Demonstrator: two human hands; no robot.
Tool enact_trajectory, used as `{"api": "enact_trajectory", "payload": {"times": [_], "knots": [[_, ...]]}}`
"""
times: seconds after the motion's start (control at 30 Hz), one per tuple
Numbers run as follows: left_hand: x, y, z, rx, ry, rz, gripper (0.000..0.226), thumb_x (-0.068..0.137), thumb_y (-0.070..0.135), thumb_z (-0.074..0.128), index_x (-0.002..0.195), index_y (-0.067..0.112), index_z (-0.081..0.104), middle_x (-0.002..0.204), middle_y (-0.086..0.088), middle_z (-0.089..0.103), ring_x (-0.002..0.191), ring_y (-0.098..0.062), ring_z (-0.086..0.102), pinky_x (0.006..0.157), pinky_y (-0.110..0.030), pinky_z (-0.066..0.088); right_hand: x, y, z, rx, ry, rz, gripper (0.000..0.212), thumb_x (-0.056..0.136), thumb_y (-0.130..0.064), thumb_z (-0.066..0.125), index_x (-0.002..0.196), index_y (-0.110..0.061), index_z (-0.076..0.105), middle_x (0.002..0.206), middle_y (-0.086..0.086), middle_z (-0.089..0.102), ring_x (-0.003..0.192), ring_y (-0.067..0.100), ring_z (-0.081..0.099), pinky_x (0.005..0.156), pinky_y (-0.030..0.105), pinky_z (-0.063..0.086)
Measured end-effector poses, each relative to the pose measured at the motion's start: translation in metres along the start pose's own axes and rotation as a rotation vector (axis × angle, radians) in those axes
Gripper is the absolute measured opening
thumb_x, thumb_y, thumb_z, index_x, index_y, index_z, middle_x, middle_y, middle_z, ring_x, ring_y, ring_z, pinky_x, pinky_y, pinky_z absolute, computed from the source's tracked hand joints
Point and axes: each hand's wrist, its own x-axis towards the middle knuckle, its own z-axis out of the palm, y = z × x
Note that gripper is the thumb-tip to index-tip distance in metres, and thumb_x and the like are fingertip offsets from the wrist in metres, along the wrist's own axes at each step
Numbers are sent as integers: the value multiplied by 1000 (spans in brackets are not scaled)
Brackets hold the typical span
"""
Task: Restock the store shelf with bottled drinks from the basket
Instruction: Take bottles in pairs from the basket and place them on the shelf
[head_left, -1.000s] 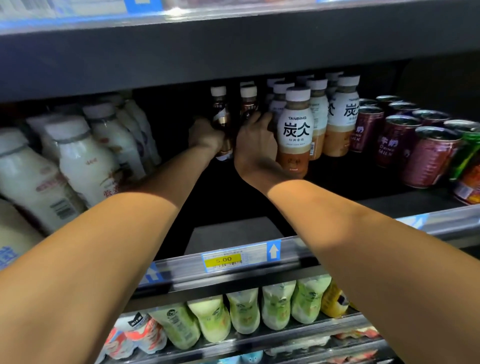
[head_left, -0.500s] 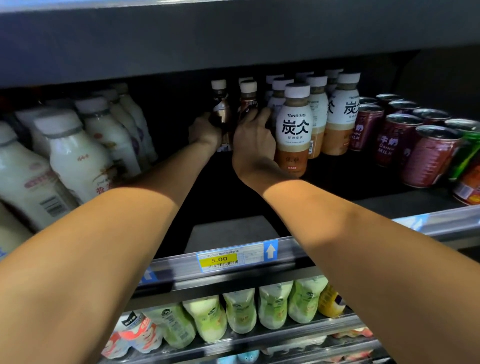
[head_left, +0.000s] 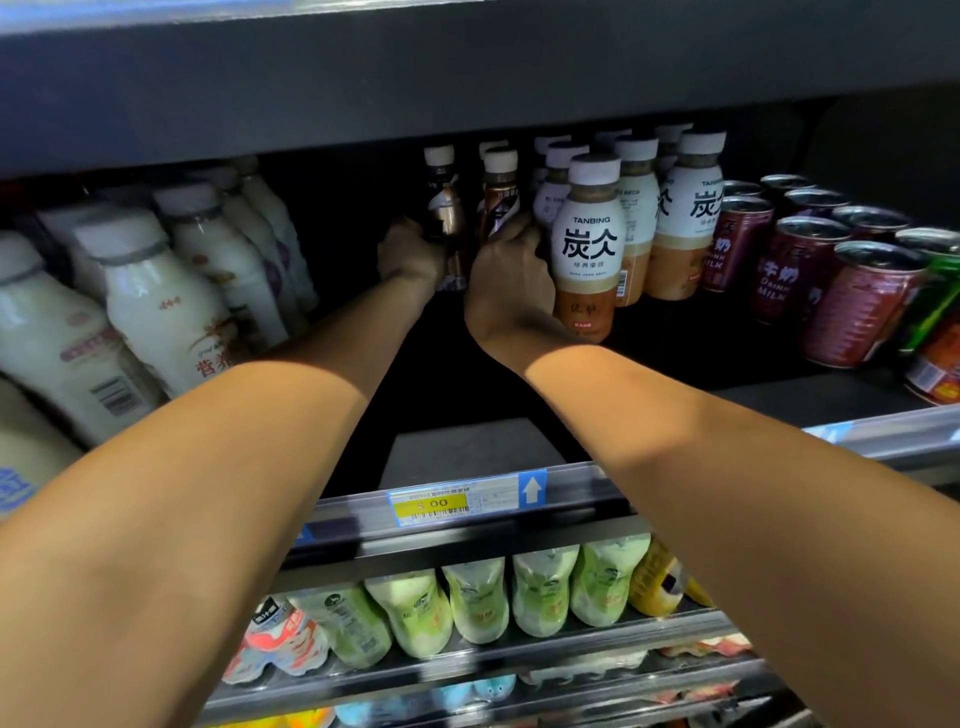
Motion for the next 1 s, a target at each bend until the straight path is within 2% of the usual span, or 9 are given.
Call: {"api": "enact_trajectory", "payload": {"times": [0.2,0.3,0.4,0.5,0.63,0.7,0.77,0.87,1.0], "knots": [[-30,27,-13,174,-70,46,64,104,49,32,128,-3,60,133,-26,58,125,-39,54,96,-36,44,-16,-2,-21,106,-108,18,55,97,-23,51,140,8,33,141,23,45,129,36,49,101,38,42],[-62,39,-32,300,-181,177,55,101,46,38,125,4,63,125,-24,63,116,-38,60,94,-38,47,-32,-2,-42,93,-196,-19,45,95,-18,50,134,5,49,134,24,55,123,38,55,97,37,45],[-98,47,-65,439,-304,339,49,74,47,43,95,10,66,105,-18,69,97,-36,66,88,-44,54,-51,-5,-76,28,-237,-65,36,94,-16,51,125,-1,59,128,21,60,118,38,57,92,36,47],[-137,55,-95,637,-296,578,25,70,40,38,69,19,49,98,-19,68,90,-39,64,77,-43,54,-74,-8,-109,-123,-319,-82,41,93,-14,54,133,-5,53,134,18,54,123,37,53,94,39,46],[-187,66,-106,770,-291,678,33,91,46,43,100,21,62,106,-12,66,98,-39,61,78,-38,48,-118,16,-138,-315,-272,-137,8,96,-18,48,101,-17,55,81,3,42,76,26,43,69,35,37],[-216,68,-104,789,-290,796,33,98,47,37,100,24,60,91,-2,60,89,-32,59,69,-33,39,-146,39,-149,-382,-124,-125,16,97,-26,47,83,-21,44,69,-3,34,65,20,32,62,31,27],[-243,68,-100,779,-244,953,42,100,51,28,108,29,63,96,2,65,88,-29,61,69,-34,42,-172,60,-163,-425,-29,-31,20,99,-35,43,85,-23,50,78,-2,51,72,21,42,62,31,26],[-280,90,-80,698,-449,1014,62,86,55,14,120,33,60,113,6,67,106,-27,63,84,-40,51,-212,102,-185,-503,-25,259,41,100,-50,31,103,-24,63,100,2,61,95,29,58,66,33,33],[-328,121,-32,559,-632,1141,64,85,49,9,125,29,55,113,8,60,115,-22,57,88,-38,47,-252,159,-210,-584,-43,473,50,94,-54,28,93,-20,66,90,4,61,92,34,62,72,36,52]]}}
